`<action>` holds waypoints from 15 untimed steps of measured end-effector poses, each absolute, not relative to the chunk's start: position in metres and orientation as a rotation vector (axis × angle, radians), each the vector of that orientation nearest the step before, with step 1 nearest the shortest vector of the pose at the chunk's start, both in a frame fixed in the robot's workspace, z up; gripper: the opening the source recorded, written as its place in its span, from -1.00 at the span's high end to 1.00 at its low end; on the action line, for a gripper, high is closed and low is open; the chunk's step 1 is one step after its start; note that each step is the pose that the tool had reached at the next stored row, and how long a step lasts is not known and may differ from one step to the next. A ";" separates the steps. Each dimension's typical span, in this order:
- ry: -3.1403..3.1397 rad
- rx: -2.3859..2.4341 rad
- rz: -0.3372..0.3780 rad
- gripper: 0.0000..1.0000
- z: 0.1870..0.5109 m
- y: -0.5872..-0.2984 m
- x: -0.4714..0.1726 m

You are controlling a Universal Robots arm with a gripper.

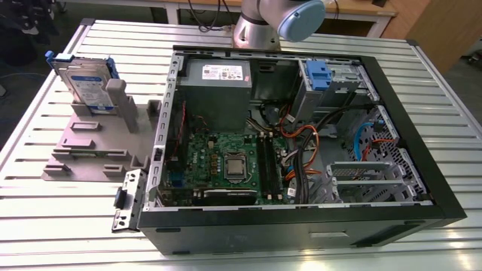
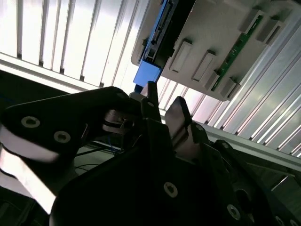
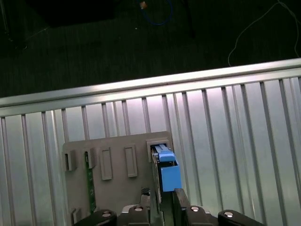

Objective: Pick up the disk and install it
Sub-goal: 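Pick up the disk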

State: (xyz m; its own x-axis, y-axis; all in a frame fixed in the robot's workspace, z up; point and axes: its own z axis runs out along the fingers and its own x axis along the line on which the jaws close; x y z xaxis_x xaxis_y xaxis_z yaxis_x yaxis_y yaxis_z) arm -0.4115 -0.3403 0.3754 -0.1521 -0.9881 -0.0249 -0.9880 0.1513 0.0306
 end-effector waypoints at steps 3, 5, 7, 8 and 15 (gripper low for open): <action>-2.383 2.045 -0.062 0.07 0.375 -0.340 -0.412; -2.383 2.045 -0.062 -0.05 0.375 -0.340 -0.412; -2.382 2.045 -0.062 -0.17 0.375 -0.340 -0.412; -2.381 2.048 -0.062 -0.17 0.375 -0.340 -0.411; -2.337 2.101 -0.058 -0.29 0.369 -0.340 -0.412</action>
